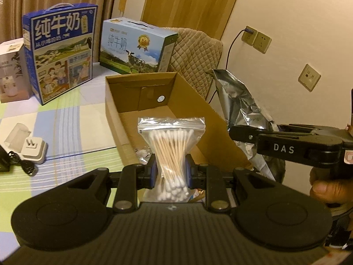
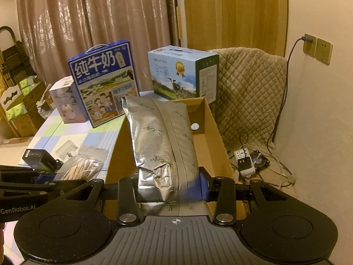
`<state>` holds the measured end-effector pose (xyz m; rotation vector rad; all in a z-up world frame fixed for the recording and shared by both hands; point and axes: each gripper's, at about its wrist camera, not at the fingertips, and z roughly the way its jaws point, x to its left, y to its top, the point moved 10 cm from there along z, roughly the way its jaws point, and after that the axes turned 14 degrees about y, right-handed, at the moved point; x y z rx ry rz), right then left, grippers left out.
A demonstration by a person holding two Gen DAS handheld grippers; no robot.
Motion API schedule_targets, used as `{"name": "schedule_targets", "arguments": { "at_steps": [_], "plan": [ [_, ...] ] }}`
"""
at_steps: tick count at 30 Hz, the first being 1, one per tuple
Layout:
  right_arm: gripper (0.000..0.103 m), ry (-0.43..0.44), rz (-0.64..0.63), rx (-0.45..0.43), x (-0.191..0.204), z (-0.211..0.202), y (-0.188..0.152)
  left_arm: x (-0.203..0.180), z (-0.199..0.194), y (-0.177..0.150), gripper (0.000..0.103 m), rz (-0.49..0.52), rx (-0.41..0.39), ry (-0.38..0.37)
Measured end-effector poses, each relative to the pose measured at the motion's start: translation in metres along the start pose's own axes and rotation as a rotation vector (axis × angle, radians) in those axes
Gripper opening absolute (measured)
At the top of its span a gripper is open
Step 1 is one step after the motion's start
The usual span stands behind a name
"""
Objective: Organize objects
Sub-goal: 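Carry the foil bag and cotton swabs over the cardboard box with both tools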
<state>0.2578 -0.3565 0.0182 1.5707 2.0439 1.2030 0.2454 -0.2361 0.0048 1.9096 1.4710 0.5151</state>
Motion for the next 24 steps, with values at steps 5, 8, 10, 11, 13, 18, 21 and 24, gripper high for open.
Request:
{"name": "schedule_targets", "arguments": {
  "at_steps": [5,8,10,11,13,18,21,24],
  "plan": [
    [0.038,-0.003,0.019,0.006,-0.016,0.006,0.004,-0.01,0.014,0.004,0.02,0.003,0.013,-0.007],
    [0.038,-0.002,0.029,0.006,-0.023,0.008,0.005,-0.012,0.022,0.006,0.02,0.003,0.021,-0.004],
    [0.038,-0.003,0.034,0.006,-0.026,0.009,0.005,-0.014,0.026,0.006,0.02,0.003,0.024,-0.002],
    [0.038,-0.002,0.035,0.007,-0.028,0.009,0.004,-0.014,0.029,0.007,0.02,0.002,0.026,-0.001],
    [0.038,-0.003,0.038,0.007,-0.031,0.01,0.005,-0.015,0.033,0.009,0.02,-0.001,0.03,0.001],
    [0.038,-0.004,0.049,0.007,-0.037,0.015,0.008,-0.019,0.047,0.012,0.021,0.003,0.041,0.006],
    [0.038,-0.007,0.057,0.007,-0.041,0.016,0.009,-0.022,0.056,0.012,0.022,0.007,0.046,0.019],
    [0.038,-0.008,0.065,0.008,-0.045,0.017,0.008,-0.023,0.066,0.011,0.042,0.023,0.054,0.038]
  ]
}}
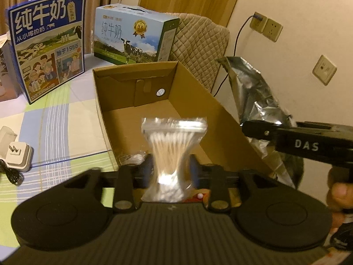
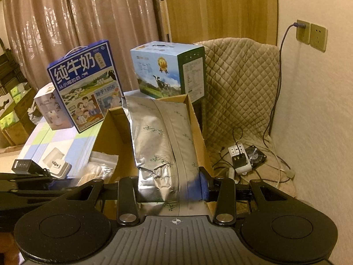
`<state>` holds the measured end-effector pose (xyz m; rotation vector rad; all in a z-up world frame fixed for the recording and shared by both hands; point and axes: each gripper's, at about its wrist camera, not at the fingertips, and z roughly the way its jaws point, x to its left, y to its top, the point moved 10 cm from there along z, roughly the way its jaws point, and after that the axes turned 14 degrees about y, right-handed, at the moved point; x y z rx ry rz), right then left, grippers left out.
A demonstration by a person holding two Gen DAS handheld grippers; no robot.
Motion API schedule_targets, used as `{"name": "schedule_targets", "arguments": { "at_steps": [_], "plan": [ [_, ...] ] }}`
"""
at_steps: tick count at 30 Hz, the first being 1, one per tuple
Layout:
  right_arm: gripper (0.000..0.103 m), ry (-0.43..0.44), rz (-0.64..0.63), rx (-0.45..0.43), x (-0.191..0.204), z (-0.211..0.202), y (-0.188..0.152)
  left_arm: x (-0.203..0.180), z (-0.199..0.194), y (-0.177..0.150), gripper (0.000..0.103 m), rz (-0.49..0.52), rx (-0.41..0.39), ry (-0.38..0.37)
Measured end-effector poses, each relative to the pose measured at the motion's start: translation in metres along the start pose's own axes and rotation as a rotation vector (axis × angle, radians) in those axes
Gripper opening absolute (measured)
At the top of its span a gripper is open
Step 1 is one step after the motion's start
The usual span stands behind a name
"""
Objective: Organize objects
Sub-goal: 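Carry the foil bag and cotton swabs over the cardboard box with both tools, then open both tools to drop the foil bag and swabs into the box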
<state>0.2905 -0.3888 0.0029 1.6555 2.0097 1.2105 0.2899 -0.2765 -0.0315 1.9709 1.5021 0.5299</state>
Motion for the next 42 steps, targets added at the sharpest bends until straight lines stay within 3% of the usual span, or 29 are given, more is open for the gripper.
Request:
{"name": "schedule_targets", "arguments": {
  "at_steps": [28,29,31,32,33,42],
  "plan": [
    [0.038,0.041,0.066,0.048,-0.001,0.047,0.005,0.049,-0.019,-0.013,0.048,-0.08,-0.022,0.04],
    [0.039,0.052,0.08,0.043,-0.002,0.048,0.005,0.051,-0.019,-0.013,0.049,-0.086,-0.021,0.04],
    [0.052,0.058,0.102,0.018,-0.005,0.045,0.006,0.054,-0.019,-0.015,0.053,-0.093,-0.021,0.042],
    [0.064,0.058,0.107,0.006,-0.005,0.043,0.006,0.056,-0.02,-0.016,0.053,-0.096,-0.021,0.043],
    [0.067,0.06,0.11,-0.006,-0.005,0.04,0.006,0.059,-0.021,-0.017,0.053,-0.101,-0.02,0.044],
    [0.067,0.113,0.151,-0.066,0.022,0.008,-0.004,0.085,-0.042,-0.037,0.066,-0.134,-0.022,0.066]
  ]
}}
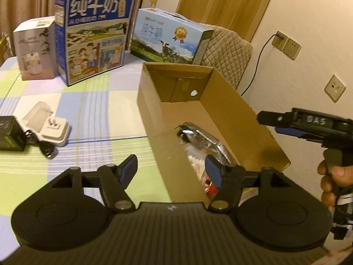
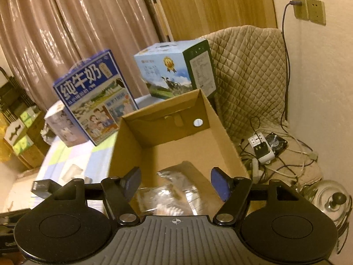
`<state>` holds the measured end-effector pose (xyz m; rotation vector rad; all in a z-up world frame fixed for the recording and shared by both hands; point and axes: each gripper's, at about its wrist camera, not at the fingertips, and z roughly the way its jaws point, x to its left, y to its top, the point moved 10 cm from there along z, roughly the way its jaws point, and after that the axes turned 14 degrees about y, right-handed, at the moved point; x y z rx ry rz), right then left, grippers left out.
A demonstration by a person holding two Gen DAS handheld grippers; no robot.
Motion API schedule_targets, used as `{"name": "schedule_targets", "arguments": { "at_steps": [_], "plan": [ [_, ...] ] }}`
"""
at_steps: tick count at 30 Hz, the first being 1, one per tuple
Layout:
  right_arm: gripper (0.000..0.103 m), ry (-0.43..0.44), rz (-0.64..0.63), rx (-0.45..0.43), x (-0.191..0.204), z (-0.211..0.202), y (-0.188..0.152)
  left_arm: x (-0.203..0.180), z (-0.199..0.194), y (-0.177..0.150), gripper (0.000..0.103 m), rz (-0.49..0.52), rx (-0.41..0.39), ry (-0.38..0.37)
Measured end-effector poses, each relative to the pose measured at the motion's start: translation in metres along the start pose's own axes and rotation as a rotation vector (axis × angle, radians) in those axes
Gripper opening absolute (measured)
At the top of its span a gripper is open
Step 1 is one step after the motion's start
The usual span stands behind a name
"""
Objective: Organize objects
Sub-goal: 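Open both tools to drop the foil bag and swabs into the box, then withdraw both tools from the box back over the table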
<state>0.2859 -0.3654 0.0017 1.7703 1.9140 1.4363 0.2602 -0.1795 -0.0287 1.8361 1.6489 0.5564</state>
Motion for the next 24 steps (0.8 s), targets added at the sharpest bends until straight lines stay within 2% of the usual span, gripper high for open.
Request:
{"name": "schedule_targets", "arguments": {
  "at_steps": [5,8,16,24],
  "plan": [
    [0.067,0.045,0.003,-0.013,0.031,-0.012,-0.013,0.027,-0.019,-0.016,0.077,-0.019,-0.009,0.032],
    [0.068,0.063,0.012,-0.006,0.048,-0.014,-0.024,0.047,-0.03,-0.028,0.078,-0.03,-0.005,0.06],
    [0.068,0.113,-0.003,0.024,0.098,-0.012,-0.053,0.112,-0.065,-0.049,0.092,-0.087,-0.034,0.145],
    [0.068,0.145,-0.051,0.068,0.143,-0.002,-0.077,0.174,-0.09,-0.066,0.098,-0.131,-0.047,0.237]
  ]
}}
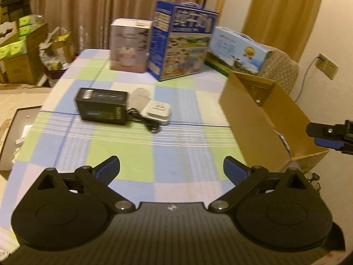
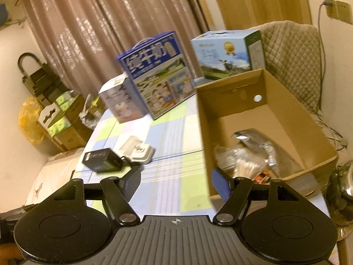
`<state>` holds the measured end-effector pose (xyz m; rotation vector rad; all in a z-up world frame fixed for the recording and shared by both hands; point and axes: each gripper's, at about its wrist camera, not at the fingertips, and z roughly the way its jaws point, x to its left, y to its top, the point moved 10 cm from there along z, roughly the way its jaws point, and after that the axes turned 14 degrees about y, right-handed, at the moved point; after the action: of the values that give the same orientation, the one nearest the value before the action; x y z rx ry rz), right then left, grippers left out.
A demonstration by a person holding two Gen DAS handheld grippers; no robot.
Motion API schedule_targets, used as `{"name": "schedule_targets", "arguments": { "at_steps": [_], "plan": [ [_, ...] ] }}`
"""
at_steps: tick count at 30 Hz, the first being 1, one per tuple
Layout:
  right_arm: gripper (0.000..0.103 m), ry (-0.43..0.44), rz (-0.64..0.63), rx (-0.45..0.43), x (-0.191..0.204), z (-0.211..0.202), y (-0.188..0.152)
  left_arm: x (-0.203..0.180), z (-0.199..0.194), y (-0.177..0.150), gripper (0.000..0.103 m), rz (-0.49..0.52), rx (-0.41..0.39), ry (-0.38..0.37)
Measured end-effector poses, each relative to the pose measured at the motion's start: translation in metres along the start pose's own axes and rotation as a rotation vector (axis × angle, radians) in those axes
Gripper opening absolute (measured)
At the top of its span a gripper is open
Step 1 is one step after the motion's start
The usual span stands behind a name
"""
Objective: Organize objects
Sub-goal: 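Withdraw both tools from the box back over the table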
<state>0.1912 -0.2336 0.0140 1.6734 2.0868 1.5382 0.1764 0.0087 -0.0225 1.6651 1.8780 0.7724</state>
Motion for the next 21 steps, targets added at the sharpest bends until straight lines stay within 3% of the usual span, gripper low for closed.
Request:
{"name": "schedule_targets", "arguments": {
  "at_steps": [11,21],
  "plan": [
    [0.068,0.025,-0.037,0.062,0.03,0.035,-0.021,0.06,0.002,-0.004,0.1,-0.058,-0.001,0.07],
    [0.068,0.04,-0.048,0.096,0.037,0.06,-0.031,0.081,0.019,0.0,0.102,-0.081,0.003,0.097]
  ]
}}
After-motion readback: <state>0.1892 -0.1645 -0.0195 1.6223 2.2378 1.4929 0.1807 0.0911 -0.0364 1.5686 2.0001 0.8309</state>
